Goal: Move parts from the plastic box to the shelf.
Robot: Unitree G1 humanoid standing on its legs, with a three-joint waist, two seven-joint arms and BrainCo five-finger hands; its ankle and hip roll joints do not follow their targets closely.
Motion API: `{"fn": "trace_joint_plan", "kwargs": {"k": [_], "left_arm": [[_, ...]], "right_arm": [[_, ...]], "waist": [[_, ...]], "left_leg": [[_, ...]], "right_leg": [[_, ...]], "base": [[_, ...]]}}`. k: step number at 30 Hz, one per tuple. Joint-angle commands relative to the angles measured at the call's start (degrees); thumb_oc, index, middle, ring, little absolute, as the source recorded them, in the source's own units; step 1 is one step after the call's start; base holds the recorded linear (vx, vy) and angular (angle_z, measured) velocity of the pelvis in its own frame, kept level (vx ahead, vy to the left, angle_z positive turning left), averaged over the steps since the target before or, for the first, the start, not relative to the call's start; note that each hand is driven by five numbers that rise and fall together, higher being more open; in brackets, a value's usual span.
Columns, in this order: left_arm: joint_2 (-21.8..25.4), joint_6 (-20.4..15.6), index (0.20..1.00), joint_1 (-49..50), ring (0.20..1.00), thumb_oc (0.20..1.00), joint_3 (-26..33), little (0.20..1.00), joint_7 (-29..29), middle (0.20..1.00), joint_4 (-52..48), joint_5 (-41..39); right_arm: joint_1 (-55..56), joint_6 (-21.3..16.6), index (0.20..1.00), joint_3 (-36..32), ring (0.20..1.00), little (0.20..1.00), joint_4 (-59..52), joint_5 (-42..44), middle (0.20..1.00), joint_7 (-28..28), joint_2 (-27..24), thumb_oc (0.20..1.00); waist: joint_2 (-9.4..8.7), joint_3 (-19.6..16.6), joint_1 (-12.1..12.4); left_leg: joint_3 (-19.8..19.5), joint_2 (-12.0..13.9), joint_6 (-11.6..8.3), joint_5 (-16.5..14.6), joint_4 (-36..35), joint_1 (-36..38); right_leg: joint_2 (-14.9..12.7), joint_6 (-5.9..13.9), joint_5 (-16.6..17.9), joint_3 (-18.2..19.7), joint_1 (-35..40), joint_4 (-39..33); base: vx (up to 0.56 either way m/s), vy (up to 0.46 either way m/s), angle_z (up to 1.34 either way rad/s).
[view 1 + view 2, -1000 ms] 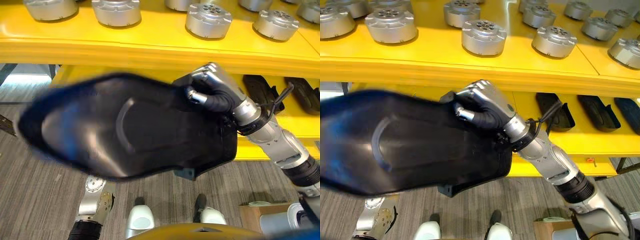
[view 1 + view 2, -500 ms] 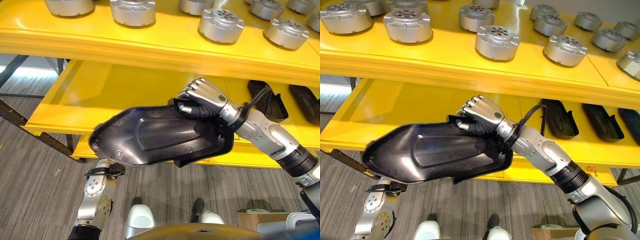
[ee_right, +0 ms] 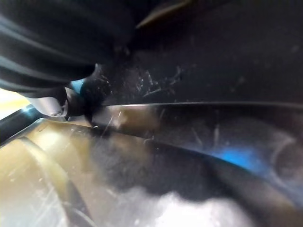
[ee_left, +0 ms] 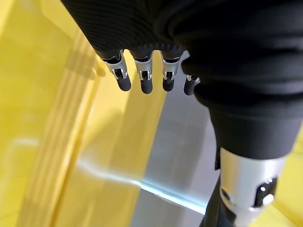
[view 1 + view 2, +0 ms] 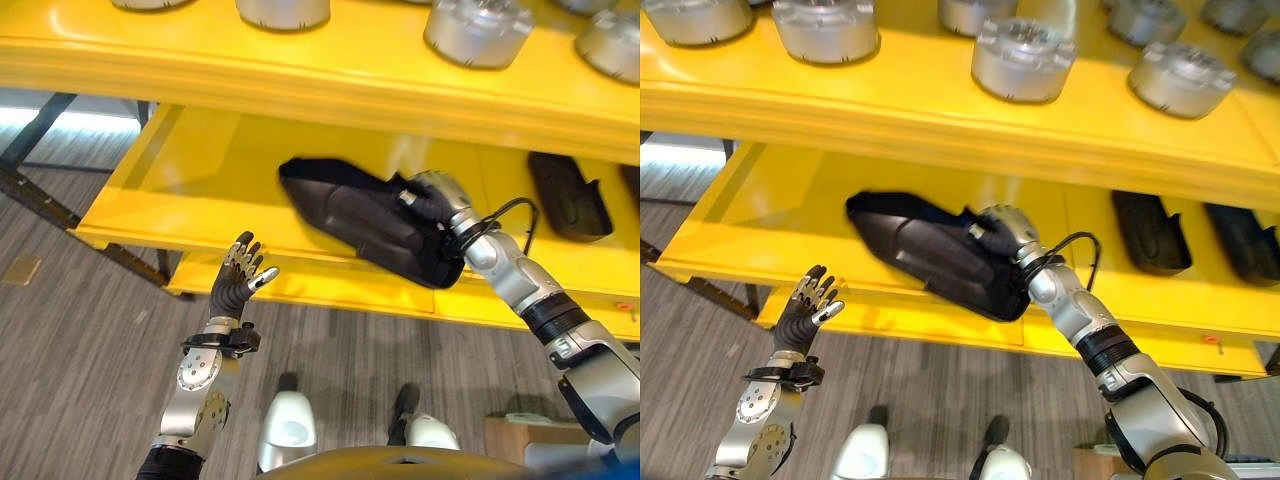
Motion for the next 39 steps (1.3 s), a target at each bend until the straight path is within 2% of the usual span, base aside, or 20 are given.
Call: {"fn": "trace_joint_plan", "kwargs": {"k": [1, 4, 10, 15, 17, 25, 30, 31, 37, 39], "left_arm": [[2.65, -3.52, 1.0, -1.4, 1.0, 1.0, -1.35, 1.0, 0.69, 1.0, -4.26, -1.21], [2.97, -3.17, 1.0, -2.04, 1.0, 1.0, -2.17, 1.0, 1.1, 1.0, -4.43, -1.63], [3.95, -2.64, 1.0, -3.12, 1.0, 1.0, -3.61, 1.0, 1.05, 1.0, -4.71, -1.9], [5.14, -3.15, 1.0, -4.86, 1.0, 1.0, -4.67, 1.0, 1.42, 1.0, -5.57, -1.93], [5.34, -3.65, 1.0, -5.52, 1.0, 1.0, -4.89, 1.0, 1.78, 1.0, -6.1, -2.44], [3.62, -5.58, 1.0, -8.93, 1.0, 1.0, -5.38, 1.0, 3.58, 1.0, -6.76, -4.24], [4.01, -5.84, 1.0, -10.4, 1.0, 1.0, -5.2, 1.0, 4.87, 1.0, -6.41, -3.79], [4.42, -5.98, 1.0, -10.85, 1.0, 1.0, -5.33, 1.0, 5.1, 1.0, -6.63, -3.89], [5.05, -6.05, 1.0, -10.4, 1.0, 1.0, -5.64, 1.0, 4.57, 1.0, -6.92, -4.76], [5.76, -5.87, 1.0, -10.38, 1.0, 1.0, -6.02, 1.0, 4.28, 1.0, -7.33, -5.14]], "right_arm": [[-9.74, -1.14, 0.2, -4.29, 0.2, 0.2, -5.6, 12.36, 0.2, -8.02, -0.54, 0.2], [-9.91, -1.63, 0.2, -8.07, 0.2, 0.2, -4.21, 17.66, 0.2, -10.01, 1.13, 0.2], [-11.12, -2.66, 0.2, -10.96, 0.2, 0.2, -3.4, 23.77, 0.2, -11.75, 2.15, 0.2], [-13.66, -2.41, 0.2, -13.5, 0.2, 0.2, -4.6, 22.8, 0.2, -14.57, -0.69, 0.2], [-15.6, -2.43, 0.2, -14.09, 0.2, 0.2, -5.5, 22.62, 0.2, -15.9, -2.82, 0.2], [-16.58, -2.99, 0.2, -16.33, 0.2, 0.2, -10.7, 21.27, 0.2, -18.35, -6.54, 0.2], [-20.0, -1.82, 0.2, -15.45, 0.2, 0.2, -10.31, 18.7, 0.2, -19.51, -9.16, 0.2], [-23.07, -1.33, 0.2, -14.75, 0.2, 0.2, -7.26, 18.94, 0.2, -20.15, -10.74, 0.2], [-30.34, -0.92, 0.2, -11.55, 0.2, 0.2, 1.34, 21.53, 0.2, -20.42, -13.13, 0.2], [-34.97, -0.46, 0.2, -8.55, 0.2, 0.2, 7.24, 23.4, 0.2, -20.0, -14.02, 0.2]], "waist": [[0.29, 0.8, 0.29], [1.34, 2.1, 0.28], [2.49, 4.08, 0.14], [4.43, 7.62, -0.14], [4.83, 8.69, -0.31], [4.77, 9.6, -1.25], [4.72, 9.62, -1.53], [4.61, 9.36, -1.69], [4.34, 9.32, -1.46], [4.18, 9.24, -1.42]], "left_leg": [[0.83, 0.71, 1.26, 3.49, -3.97, 1.94], [0.68, 0.52, 1.29, 3.53, -3.15, 0.8], [0.5, 0.16, 1.34, 3.63, -1.93, -1.44], [0.14, -0.01, 1.25, 2.93, 3.08, -7.05], [0.08, 0.08, 1.24, 1.63, 7.15, -10.75], [-0.72, -0.55, 1.58, -0.28, 14.14, -19.27], [-0.94, -0.76, 1.82, -1.53, 17.92, -22.82], [-1.23, -0.96, 1.83, -2.1, 19.46, -24.54], [-0.75, -0.97, 1.88, -2.24, 19.81, -25.42], [-0.85, -1.03, 1.88, -2.26, 19.94, -25.74]], "right_leg": [[-7.54, 4.84, -6.03, 2.09, 2.26, 11.75], [-7.75, 4.73, -6.28, 2.29, 1.14, 12.57], [-8.3, 4.74, -6.26, 2.98, -1.57, 14.24], [-9.55, 4.76, -6.86, 4.21, -7.1, 19.08], [-9.97, 4.7, -8.16, 5.44, -11.04, 22.95], [-10.87, 4.19, -10.32, 6.97, -19.36, 29.75], [-11.26, 3.65, -11.87, 8.61, -23.44, 33.88], [-11.42, 3.58, -12.17, 9.2, -24.99, 35.09], [-11.42, 3.65, -11.83, 9.8, -26.39, 35.3], [-11.27, 3.66, -11.65, 10.25, -26.99, 35.28]], "base": [[-0.04, 0.013, -0.03], [-0.05, 0.017, 0.01], [-0.07, 0.022, 0.02], [-0.11, 0.02, 0.0], [-0.1, 0.008, 0.06], [-0.06, -0.013, -0.02], [-0.04, -0.001, 0.03], [0.0, 0.0, 0.0], [-0.01, 0.014, -0.02], [0.0, 0.028, -0.06]]}}
